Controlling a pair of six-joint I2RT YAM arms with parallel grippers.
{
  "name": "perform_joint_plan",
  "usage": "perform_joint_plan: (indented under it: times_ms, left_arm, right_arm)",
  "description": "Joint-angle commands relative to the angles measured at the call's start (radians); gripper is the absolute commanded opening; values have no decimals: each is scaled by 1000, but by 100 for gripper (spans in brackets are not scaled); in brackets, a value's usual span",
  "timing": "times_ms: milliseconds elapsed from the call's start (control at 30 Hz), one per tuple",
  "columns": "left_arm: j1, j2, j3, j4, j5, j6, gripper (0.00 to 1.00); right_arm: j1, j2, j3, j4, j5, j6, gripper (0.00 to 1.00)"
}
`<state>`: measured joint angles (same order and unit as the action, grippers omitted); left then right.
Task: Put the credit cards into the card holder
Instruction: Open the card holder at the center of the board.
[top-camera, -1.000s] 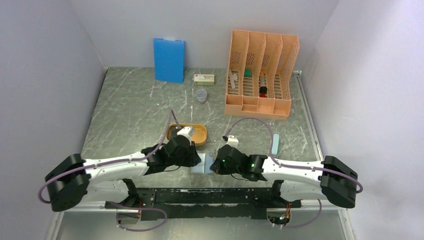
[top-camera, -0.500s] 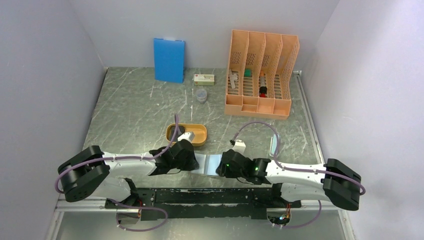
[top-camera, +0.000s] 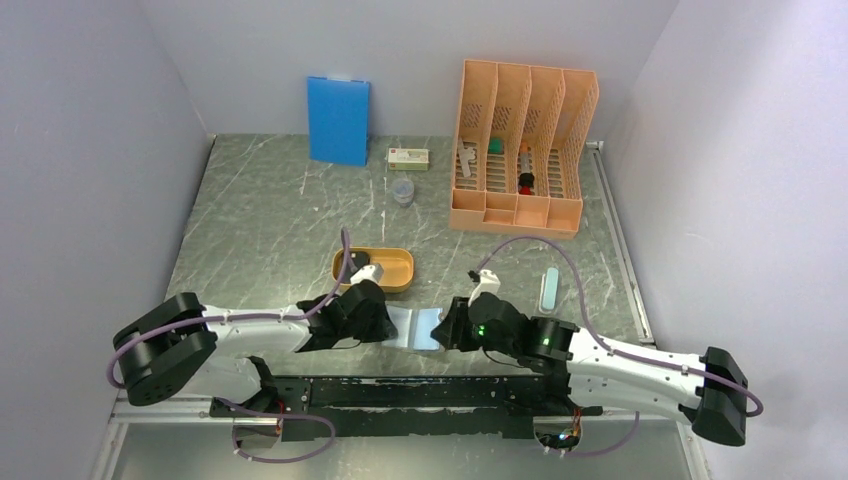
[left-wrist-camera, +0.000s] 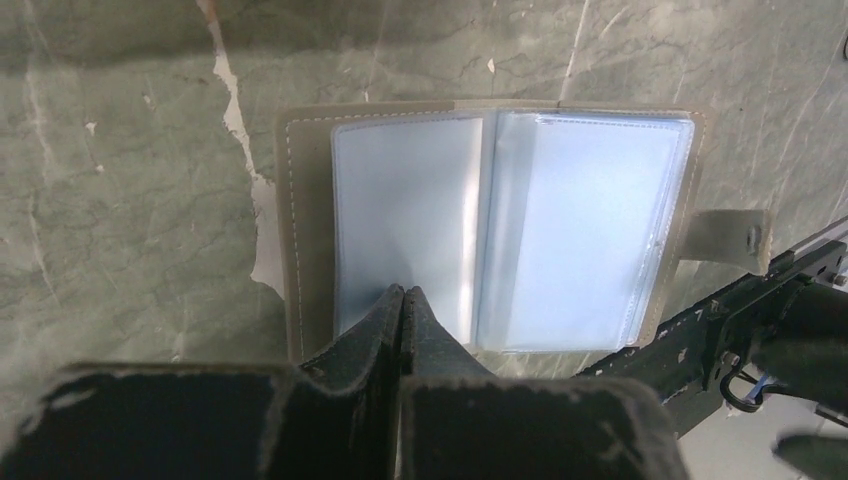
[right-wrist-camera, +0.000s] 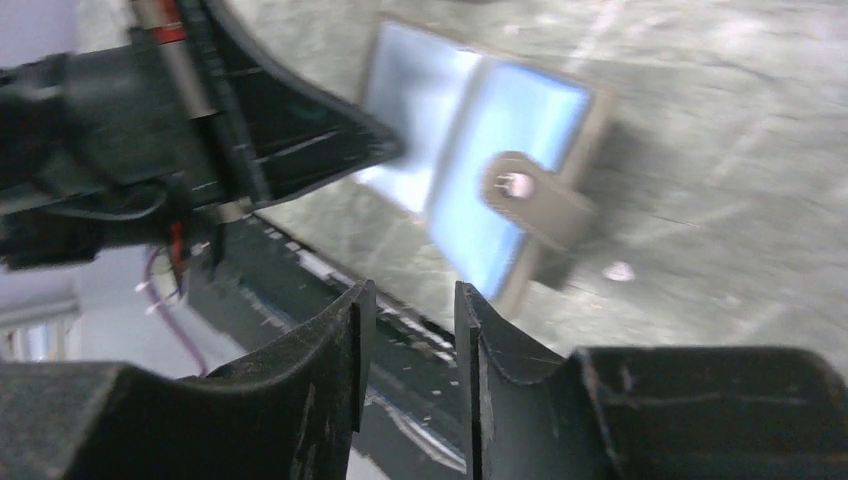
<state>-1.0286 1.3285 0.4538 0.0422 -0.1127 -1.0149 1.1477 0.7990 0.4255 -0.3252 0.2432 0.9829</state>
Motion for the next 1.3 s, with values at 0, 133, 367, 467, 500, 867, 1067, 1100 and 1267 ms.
perform_joint_plan:
  times_ms: [0, 133, 367, 467, 500, 867, 1067, 1100, 1267]
  left_arm:
    - [-3, -17, -25, -68, -21, -35, 5]
    - [-2, -29, -16, -90, -25, -40, 5]
    - [-3, -81, -46, -116, -43, -61, 5]
    - [-2, -105, -52, -132, -47, -62, 5]
    - [-2, -112, -52, -136, -49, -61, 5]
    - [-2, -176, -20, -177, -44, -25, 8]
    - [-2, -225, 8, -221, -64, -14, 17]
    - [-2, -236, 10, -232, -69, -13, 19]
    - [-2, -304, 30, -290, -104, -3, 30]
  right_arm:
    - [7, 62, 48, 195, -191, -121, 37]
    - [9, 205, 73, 235, -141, -48, 31]
    - [-11, 385, 36, 287, -51, 36, 30]
    - [-34, 400, 4, 303, -47, 41, 32]
    - [-42, 404, -5, 310, -48, 36, 32]
    - [-87, 433, 14, 248, -37, -90, 38]
    - [-101, 497, 79, 231, -53, -164, 41]
    - [-101, 504, 93, 221, -54, -170, 41]
    - [-101, 482, 137, 180, -50, -186, 42]
